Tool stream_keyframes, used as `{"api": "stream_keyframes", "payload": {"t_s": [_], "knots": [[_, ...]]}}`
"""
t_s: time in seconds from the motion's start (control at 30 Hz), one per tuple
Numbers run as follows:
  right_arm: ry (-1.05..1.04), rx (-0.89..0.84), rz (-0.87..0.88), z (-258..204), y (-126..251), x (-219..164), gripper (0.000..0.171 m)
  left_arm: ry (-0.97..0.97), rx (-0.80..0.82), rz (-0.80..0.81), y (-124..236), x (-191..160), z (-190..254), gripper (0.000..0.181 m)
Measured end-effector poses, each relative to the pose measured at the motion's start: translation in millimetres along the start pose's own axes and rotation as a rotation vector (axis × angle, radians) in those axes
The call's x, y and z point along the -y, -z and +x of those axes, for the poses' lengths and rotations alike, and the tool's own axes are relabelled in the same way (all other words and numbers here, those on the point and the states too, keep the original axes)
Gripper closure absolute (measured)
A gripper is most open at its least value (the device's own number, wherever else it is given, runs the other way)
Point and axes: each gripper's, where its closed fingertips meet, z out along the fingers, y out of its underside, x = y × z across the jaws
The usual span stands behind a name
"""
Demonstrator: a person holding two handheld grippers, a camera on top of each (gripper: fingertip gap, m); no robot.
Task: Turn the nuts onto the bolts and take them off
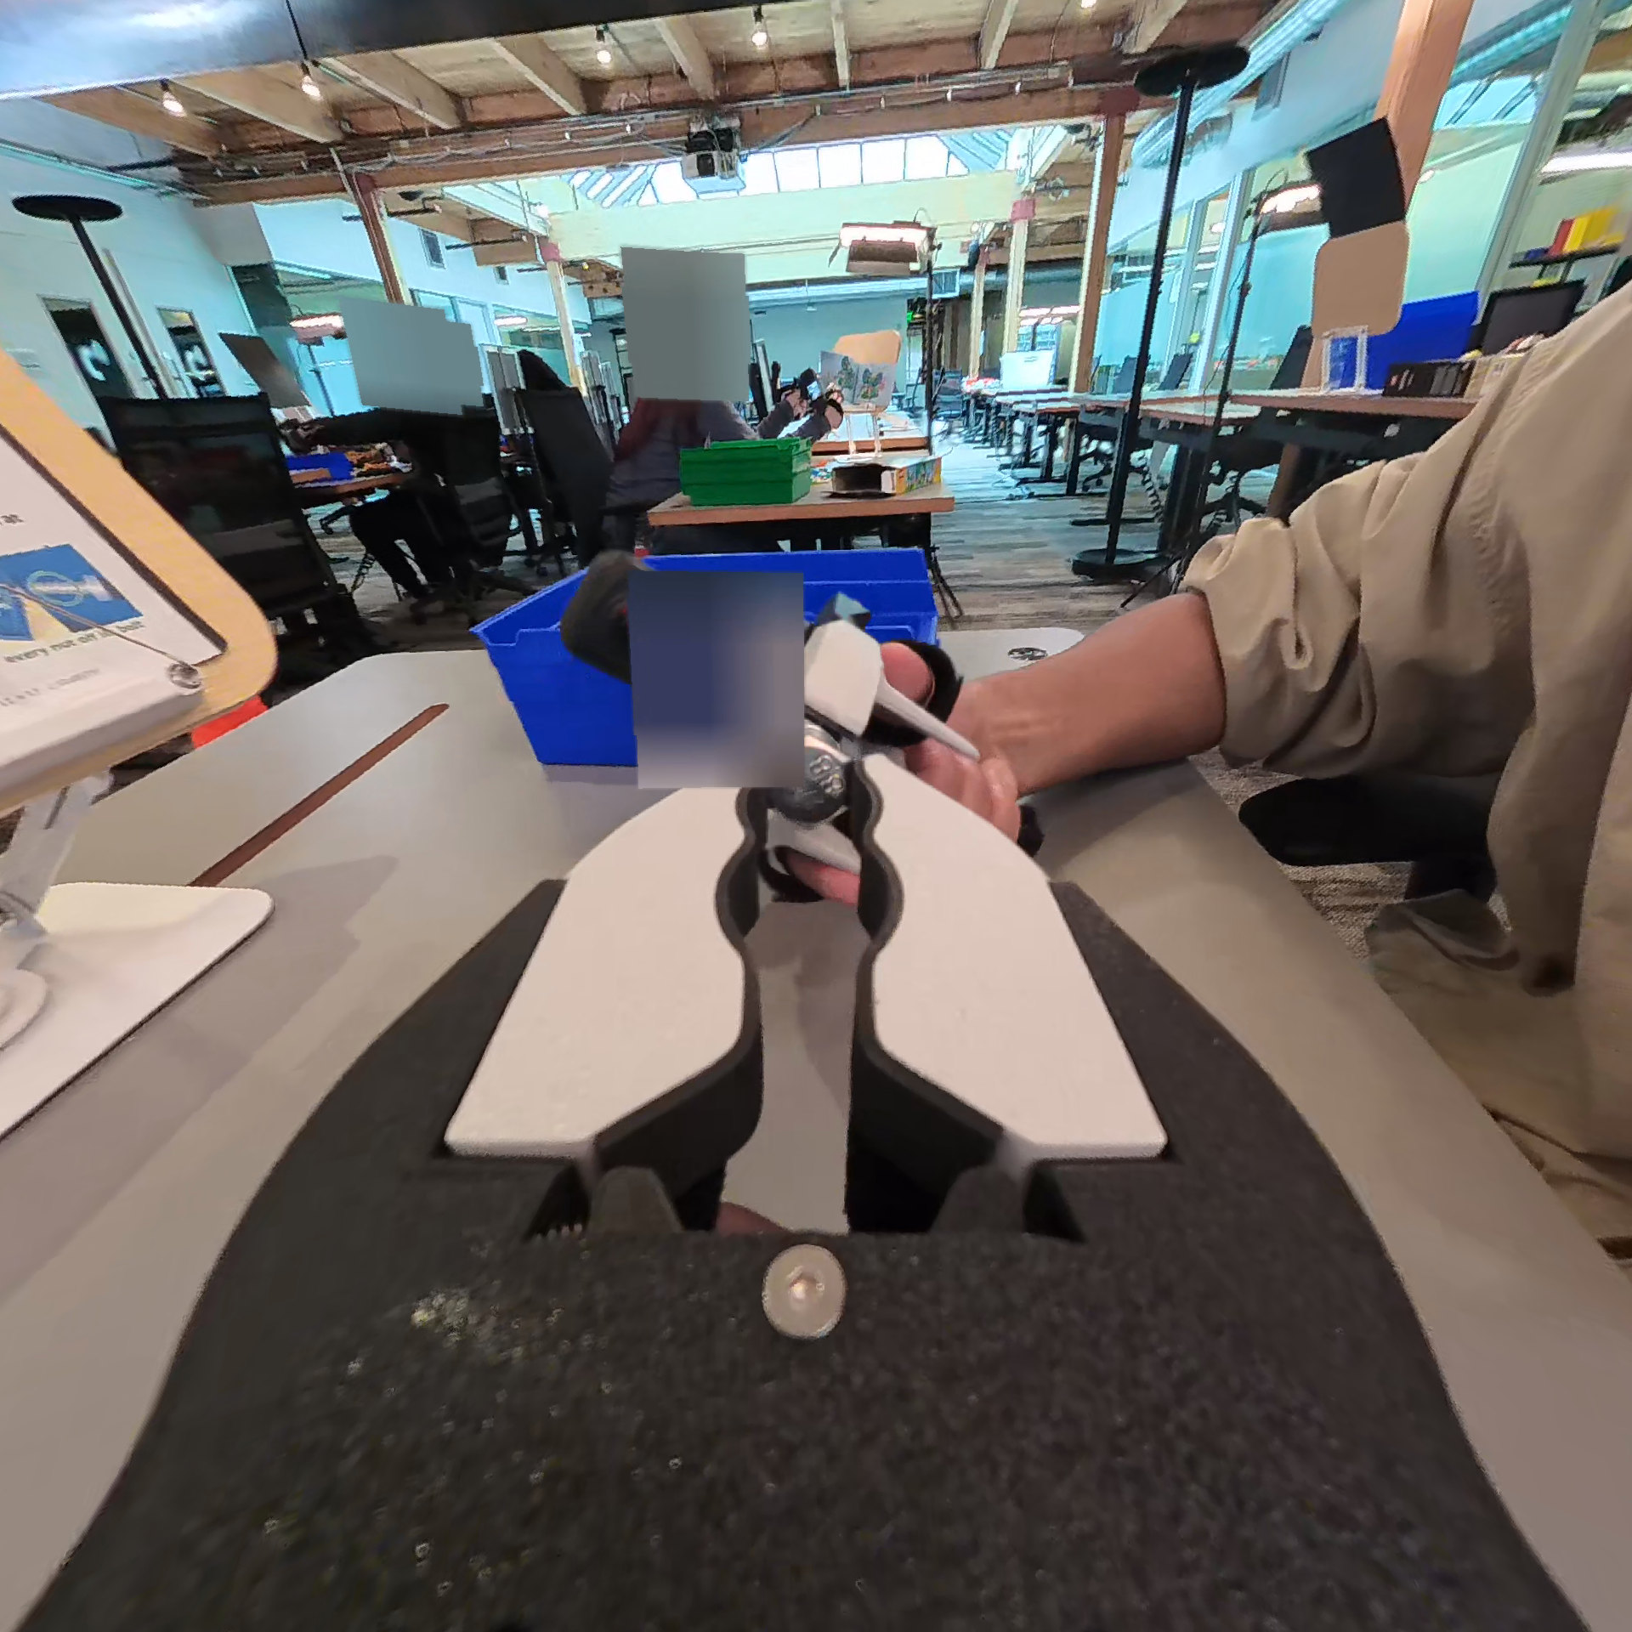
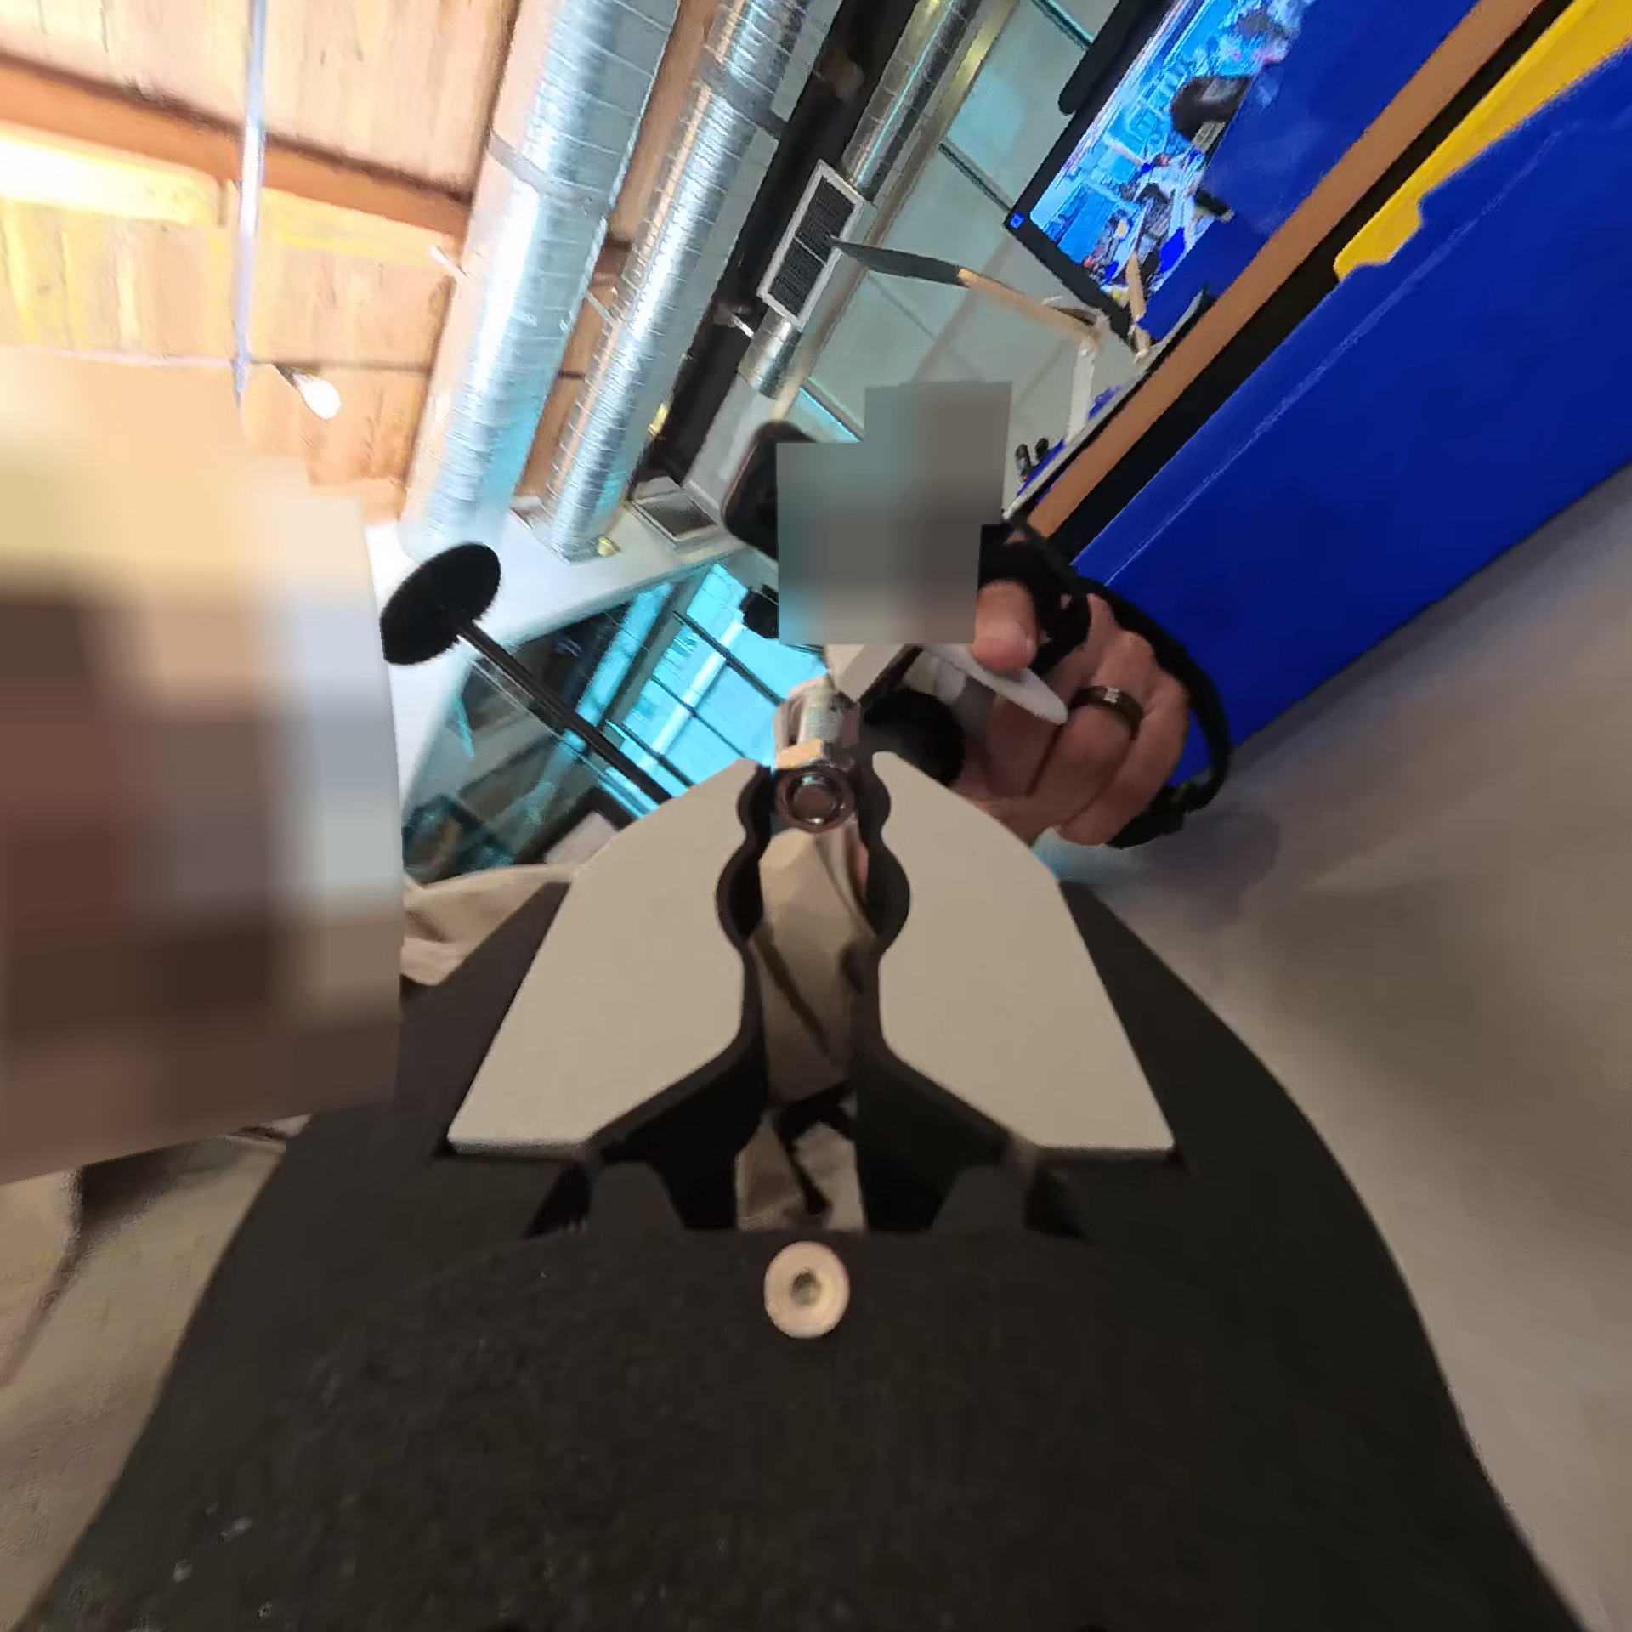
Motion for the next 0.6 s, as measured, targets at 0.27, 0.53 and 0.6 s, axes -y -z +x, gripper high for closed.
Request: {"api": "stream_keyframes", "payload": {"t_s": [0.27, 0.53, 0.6], "knots": [[0.831, -0.306, -0.184, 0.8, 2.7, -10.5, 0.153, 0.103, -0.100, 0.011, -1.9, -0.3, 11.2, 0.164], [1.828, -0.701, -0.363, 0.5, 7.1, -6.7, 0.153, 0.209, -0.171, 0.029, -2.6, -1.4, 16.1, 0.164], [1.974, -0.746, -0.356, -3.7, 5.2, -8.2, 0.153, 0.217, -0.193, 0.045, -2.1, 1.3, 19.1, 0.164]]}}
